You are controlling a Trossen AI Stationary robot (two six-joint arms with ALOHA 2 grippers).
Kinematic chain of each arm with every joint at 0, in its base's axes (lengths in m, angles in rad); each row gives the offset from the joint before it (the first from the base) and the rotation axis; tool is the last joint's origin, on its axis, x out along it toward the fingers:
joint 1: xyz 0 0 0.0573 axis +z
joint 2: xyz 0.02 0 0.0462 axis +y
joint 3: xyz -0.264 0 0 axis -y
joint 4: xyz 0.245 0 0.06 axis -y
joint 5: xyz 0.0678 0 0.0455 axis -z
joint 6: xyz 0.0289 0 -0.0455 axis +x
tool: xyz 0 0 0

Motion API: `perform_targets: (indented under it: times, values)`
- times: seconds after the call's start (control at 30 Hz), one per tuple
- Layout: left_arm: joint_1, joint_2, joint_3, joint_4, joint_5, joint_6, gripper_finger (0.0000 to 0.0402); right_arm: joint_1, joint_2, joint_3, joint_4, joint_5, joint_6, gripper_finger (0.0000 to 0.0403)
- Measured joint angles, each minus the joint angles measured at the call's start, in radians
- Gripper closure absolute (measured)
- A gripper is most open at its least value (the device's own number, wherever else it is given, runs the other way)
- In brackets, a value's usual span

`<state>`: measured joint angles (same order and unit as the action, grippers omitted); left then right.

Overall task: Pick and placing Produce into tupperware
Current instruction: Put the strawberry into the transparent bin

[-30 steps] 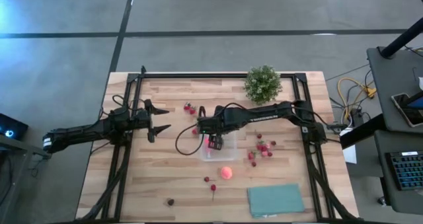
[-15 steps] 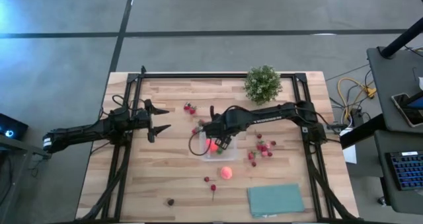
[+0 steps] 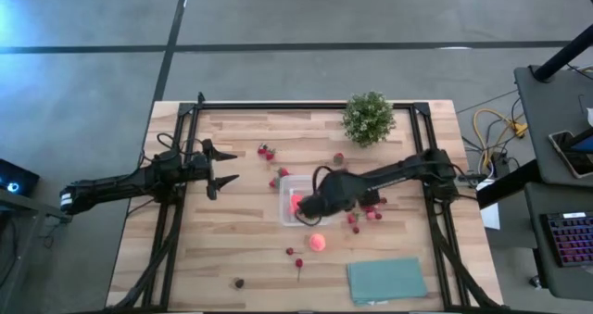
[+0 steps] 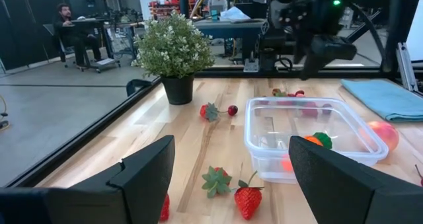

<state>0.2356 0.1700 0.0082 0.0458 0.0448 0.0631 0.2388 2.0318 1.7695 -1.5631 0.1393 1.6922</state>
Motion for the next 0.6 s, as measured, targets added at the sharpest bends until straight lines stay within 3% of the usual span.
perform_targets:
  times: [0.17, 0.3, 0.47, 0.6]
  values:
    - [0.000, 0.000, 0.000, -0.003, 0.000, 0.000, 0.0119, 0.074, -0.021, -0.001, -0.002, -0.009, 0.257, 0.0123]
    - [0.000, 0.000, 0.000, -0.003, 0.000, 0.000, 0.0119, 0.141, -0.022, -0.002, 0.001, 0.052, 0.559, 0.0122]
    - [0.000, -0.001, 0.000, -0.003, 0.000, 0.000, 0.0119, 0.166, -0.003, -0.011, 0.021, 0.022, 0.593, 0.0123]
    - [0.000, -0.001, 0.000, -0.004, 0.000, 0.000, 0.0119, 0.164, 0.008, -0.011, 0.083, 0.081, 0.571, 0.0128]
